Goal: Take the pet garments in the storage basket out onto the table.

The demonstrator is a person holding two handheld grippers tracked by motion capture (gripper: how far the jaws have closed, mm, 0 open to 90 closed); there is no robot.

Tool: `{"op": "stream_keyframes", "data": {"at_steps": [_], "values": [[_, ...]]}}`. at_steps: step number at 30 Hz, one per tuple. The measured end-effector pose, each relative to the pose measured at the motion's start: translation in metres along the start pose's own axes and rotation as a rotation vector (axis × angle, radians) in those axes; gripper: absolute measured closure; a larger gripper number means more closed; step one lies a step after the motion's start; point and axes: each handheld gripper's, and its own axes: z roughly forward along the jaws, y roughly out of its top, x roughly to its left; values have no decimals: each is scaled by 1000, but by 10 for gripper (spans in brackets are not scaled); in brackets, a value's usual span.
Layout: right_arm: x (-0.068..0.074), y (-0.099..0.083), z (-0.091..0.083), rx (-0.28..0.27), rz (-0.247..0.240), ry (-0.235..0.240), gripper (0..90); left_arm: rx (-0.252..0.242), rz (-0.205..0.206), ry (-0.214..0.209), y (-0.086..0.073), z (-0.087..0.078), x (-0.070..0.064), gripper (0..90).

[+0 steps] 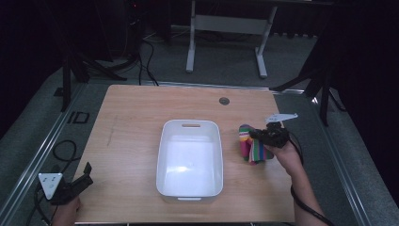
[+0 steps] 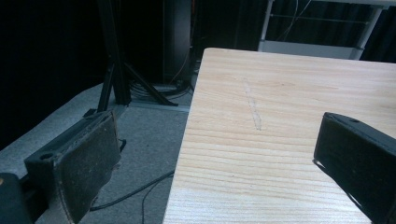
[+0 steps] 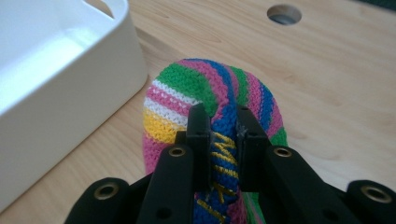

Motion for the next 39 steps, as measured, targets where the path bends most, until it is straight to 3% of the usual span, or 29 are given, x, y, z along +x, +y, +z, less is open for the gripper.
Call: {"op": "stream_keyframes", "data": {"at_steps": [4,10,17,19,24,28,35,37,39], "values": [[-1,-17,22,-12,50,18,790,1,1,0,0,0,0,9],[6,-34,53,22,53,11,786,1,3,-1,0,0,0,10],[13,-36,69,19,73,18,758,0,2,-2,0,0,0,9],[15,-32,69,27,61,14,735,0,2,-4,0,0,0,9],[18,-24,58,31,43,23,534,-1,2,-3,0,0,0,9],[19,-22,49,8,40,21,452,-2,3,-3,0,0,0,9],[12,-23,18,-62,52,-17,232,-1,4,-6,0,0,0,9],[9,-27,9,-83,45,-10,130,-2,3,-6,0,0,0,9],[7,-28,5,-95,51,-17,137,-3,4,-6,0,0,0,9]]}}
